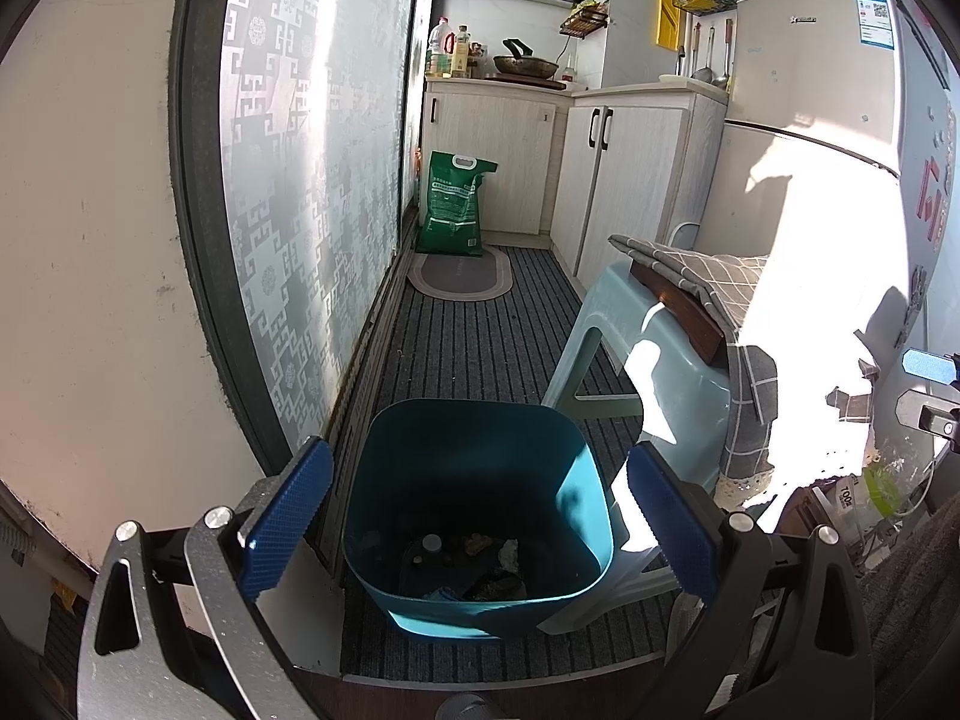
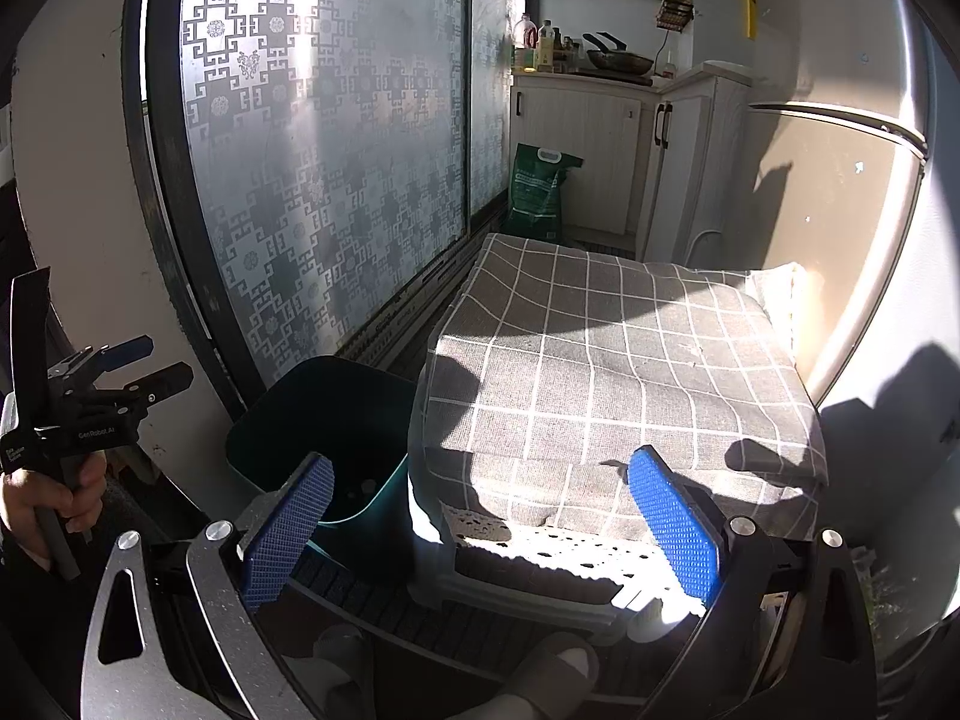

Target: Collect trash

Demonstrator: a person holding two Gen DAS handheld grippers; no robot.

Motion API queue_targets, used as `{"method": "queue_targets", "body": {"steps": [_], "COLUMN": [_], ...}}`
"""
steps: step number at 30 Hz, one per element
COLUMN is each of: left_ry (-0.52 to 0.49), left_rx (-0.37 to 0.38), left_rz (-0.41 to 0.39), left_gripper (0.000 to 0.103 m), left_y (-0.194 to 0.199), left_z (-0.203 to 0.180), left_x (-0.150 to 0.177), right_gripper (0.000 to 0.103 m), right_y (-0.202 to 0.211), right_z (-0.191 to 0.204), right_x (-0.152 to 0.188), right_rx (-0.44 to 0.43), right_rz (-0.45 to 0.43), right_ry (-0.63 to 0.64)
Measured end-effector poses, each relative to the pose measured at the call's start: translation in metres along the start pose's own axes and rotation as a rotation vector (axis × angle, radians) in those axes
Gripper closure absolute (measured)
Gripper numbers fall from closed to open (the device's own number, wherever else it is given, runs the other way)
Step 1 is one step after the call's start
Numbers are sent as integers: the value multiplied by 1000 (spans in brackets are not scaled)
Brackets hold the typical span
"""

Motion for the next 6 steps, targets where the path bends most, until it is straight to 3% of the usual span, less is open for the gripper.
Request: {"method": "queue_targets", "body": {"steps": [6], "left_ry": [-3], "left_rx": [0], "left_rz": [1], "left_gripper": [3], "left_y": [-1], "left_z": [1], "left_x": [0], "right_gripper": [3], "right_y": [0], "right_z": [0], "right_x": [1], "right_rx": [0], "right_rz": [1], "right_ry": [2]}}
Point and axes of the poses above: each gripper's, at about its wrist camera, not at the fingertips, and y roughly against the way its jaws point, z to its left, x to its underside, the point moved 1 cm from there along -y, roughly the way its jaws point, and after that the axes turned 7 degrees about -x, right-handed, at the moved point
